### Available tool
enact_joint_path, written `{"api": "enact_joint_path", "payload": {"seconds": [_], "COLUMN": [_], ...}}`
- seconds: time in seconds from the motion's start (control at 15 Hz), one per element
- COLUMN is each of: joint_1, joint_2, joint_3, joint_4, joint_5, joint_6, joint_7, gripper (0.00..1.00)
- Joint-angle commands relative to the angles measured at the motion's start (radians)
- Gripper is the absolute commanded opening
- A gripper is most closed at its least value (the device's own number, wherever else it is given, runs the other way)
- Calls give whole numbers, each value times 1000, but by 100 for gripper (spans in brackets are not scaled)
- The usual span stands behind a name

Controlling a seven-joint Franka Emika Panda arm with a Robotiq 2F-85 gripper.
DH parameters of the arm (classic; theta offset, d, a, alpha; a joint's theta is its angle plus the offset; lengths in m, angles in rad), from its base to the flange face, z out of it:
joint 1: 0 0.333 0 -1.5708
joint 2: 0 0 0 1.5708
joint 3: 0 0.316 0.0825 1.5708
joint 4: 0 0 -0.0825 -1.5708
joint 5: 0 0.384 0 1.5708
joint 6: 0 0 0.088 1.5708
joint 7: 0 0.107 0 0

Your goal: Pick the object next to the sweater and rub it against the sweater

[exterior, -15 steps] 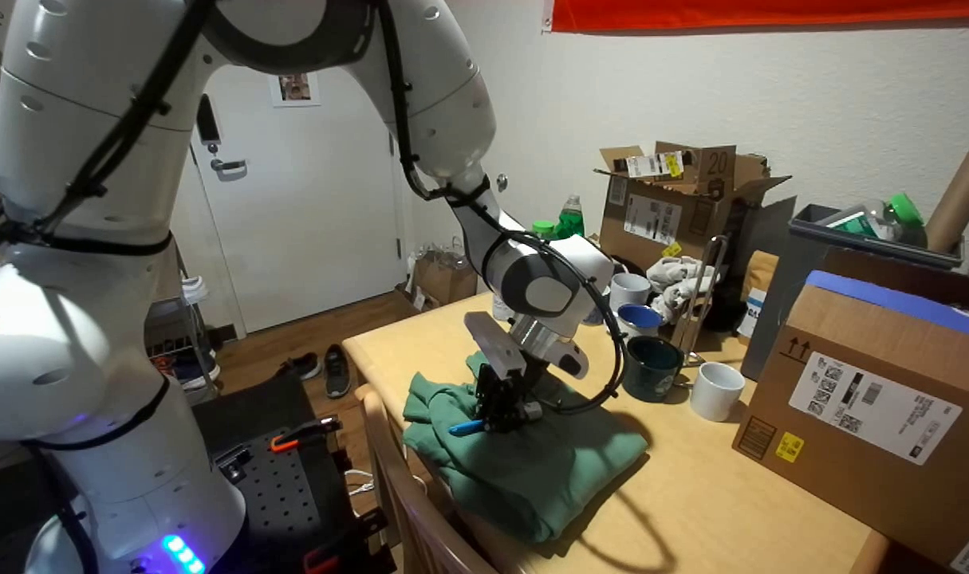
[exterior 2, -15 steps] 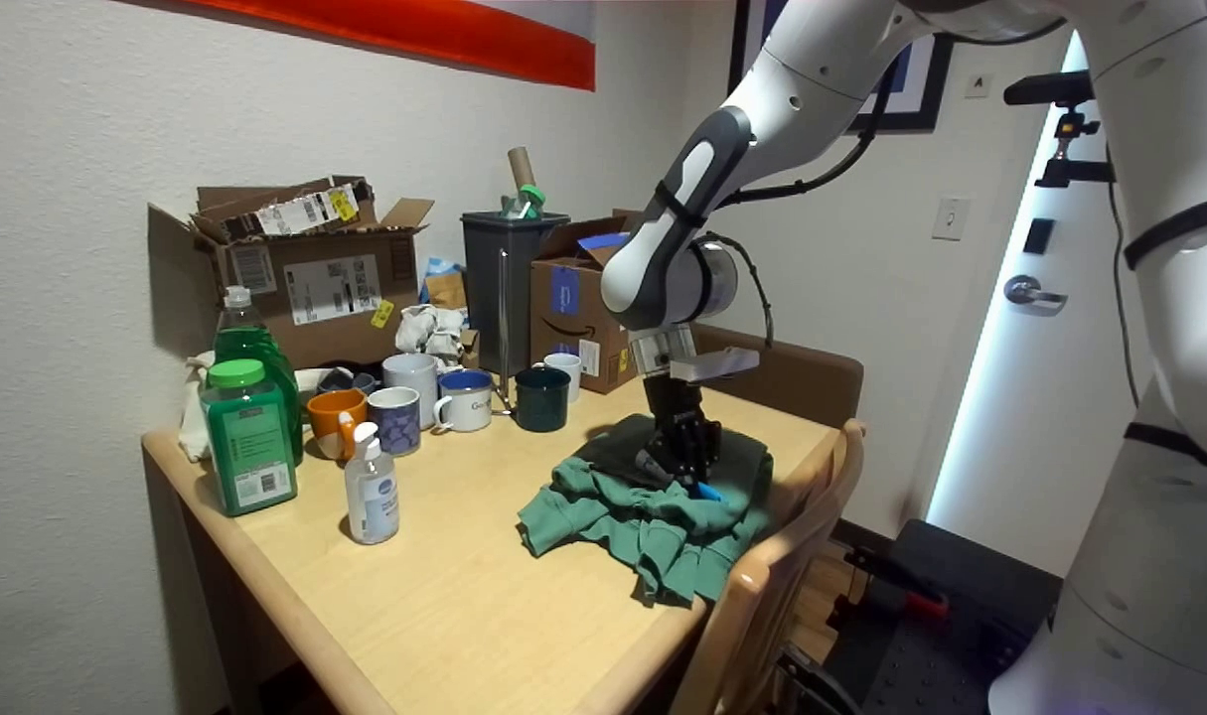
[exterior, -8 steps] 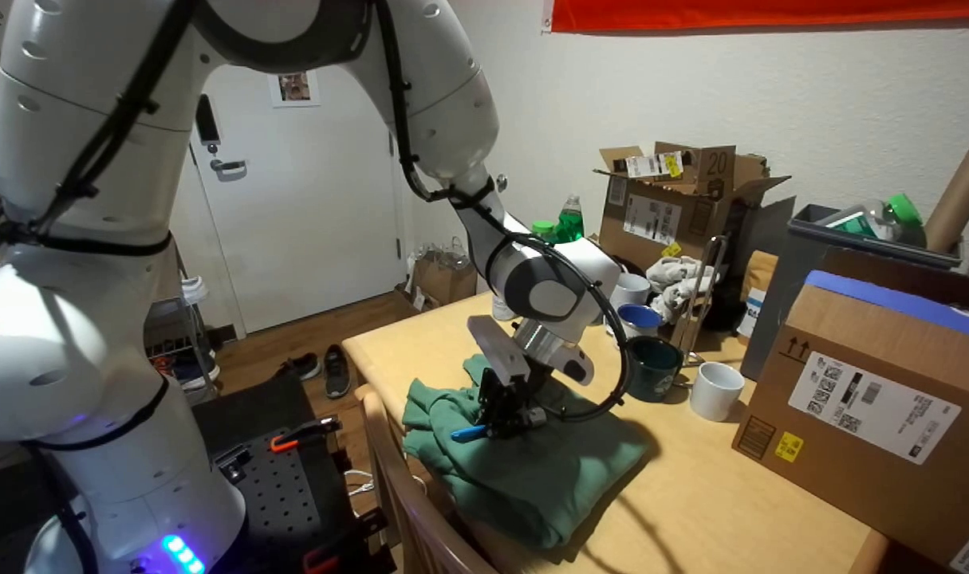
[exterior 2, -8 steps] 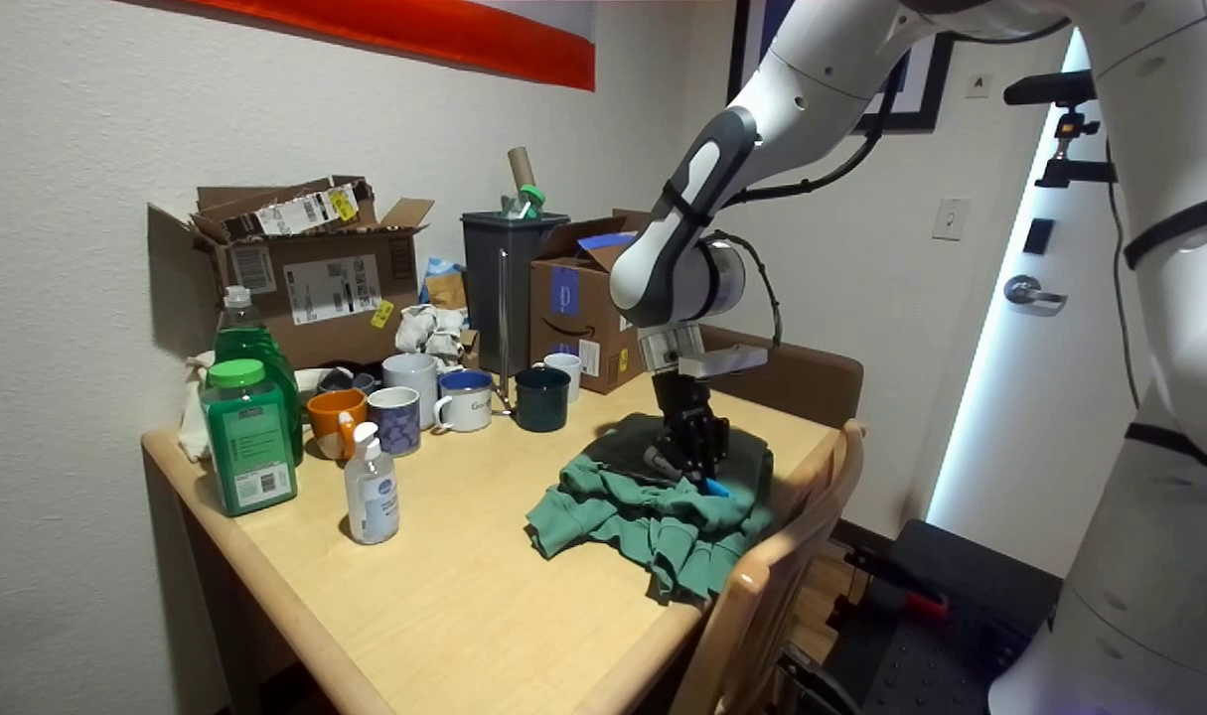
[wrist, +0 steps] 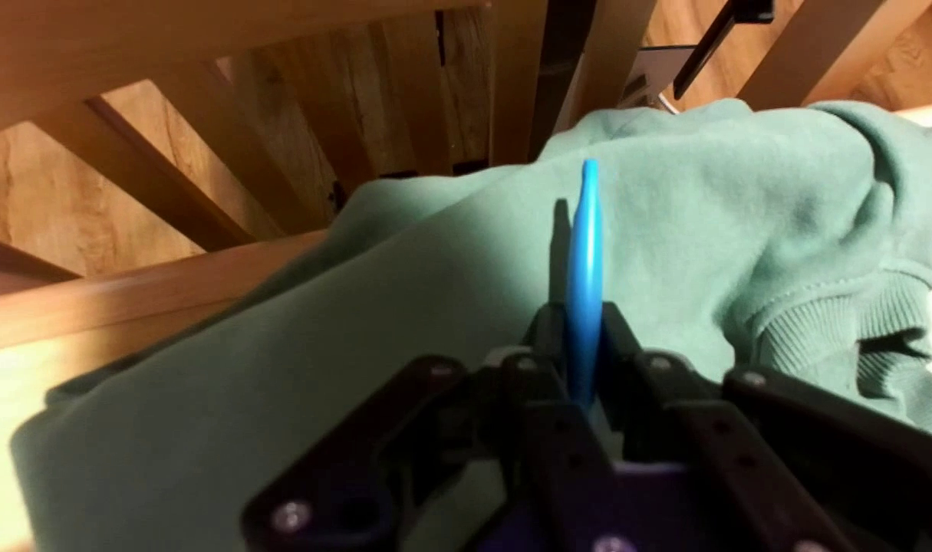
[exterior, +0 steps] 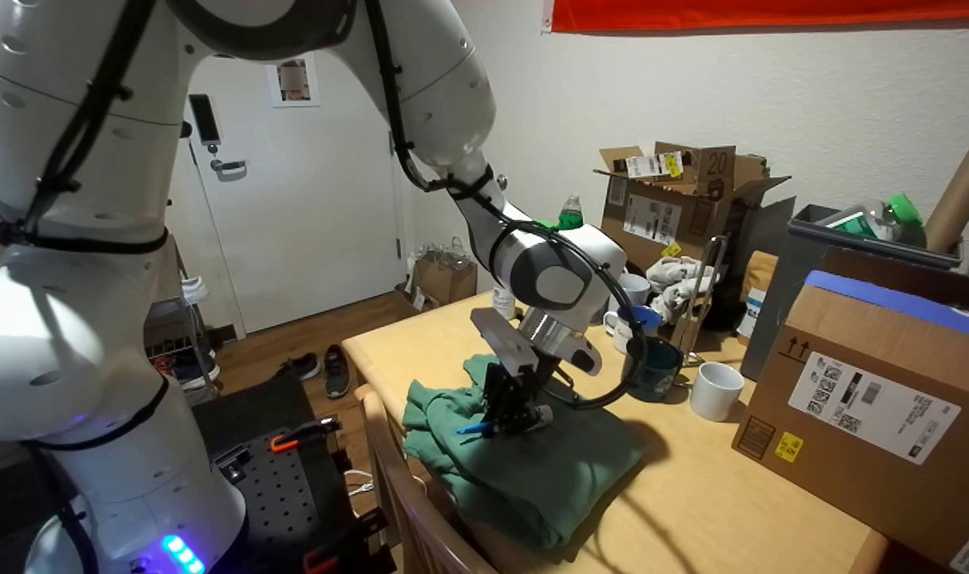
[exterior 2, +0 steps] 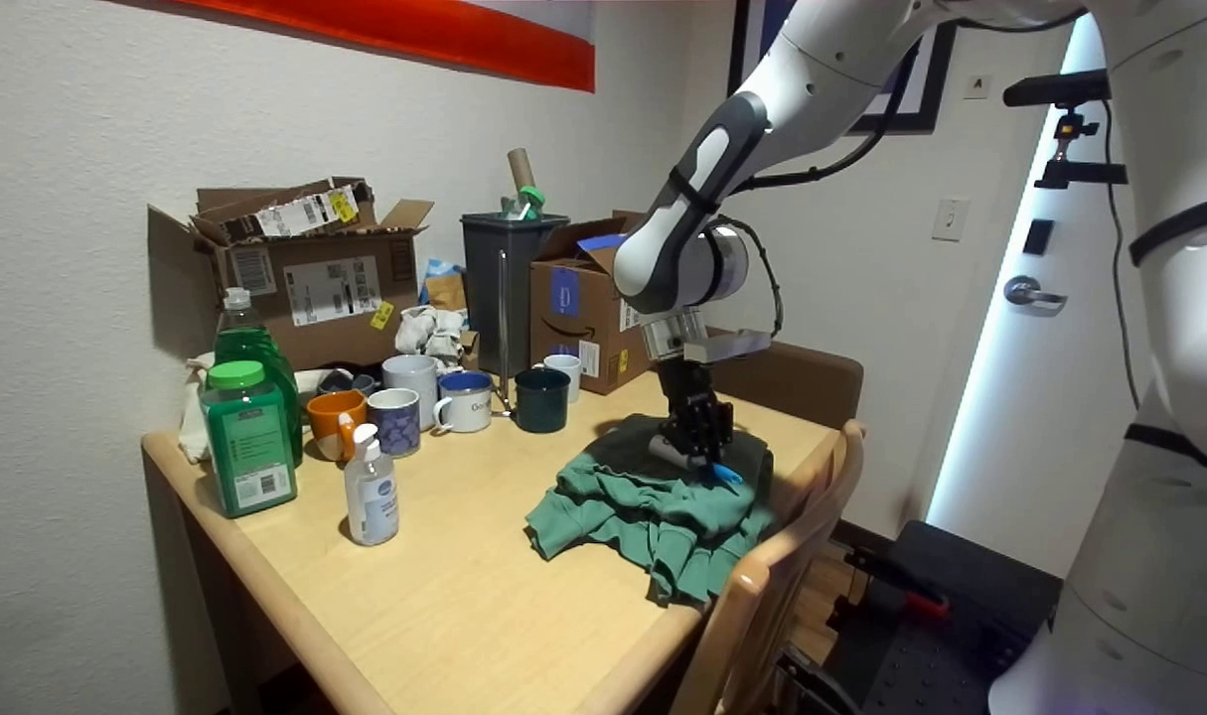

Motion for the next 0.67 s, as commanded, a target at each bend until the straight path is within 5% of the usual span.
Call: {"api": "enact_joint_path", "payload": {"seconds": [0.0, 0.6], "joint_1": [-2, -13], "joint_2": [9, 74], "joint_3": [-17, -34], "joint_4": [34, 111], "joint_5": [-37, -73], "joint_6": [-67, -162], "joint_7": [-28, -65], "gripper": [3, 3]}}
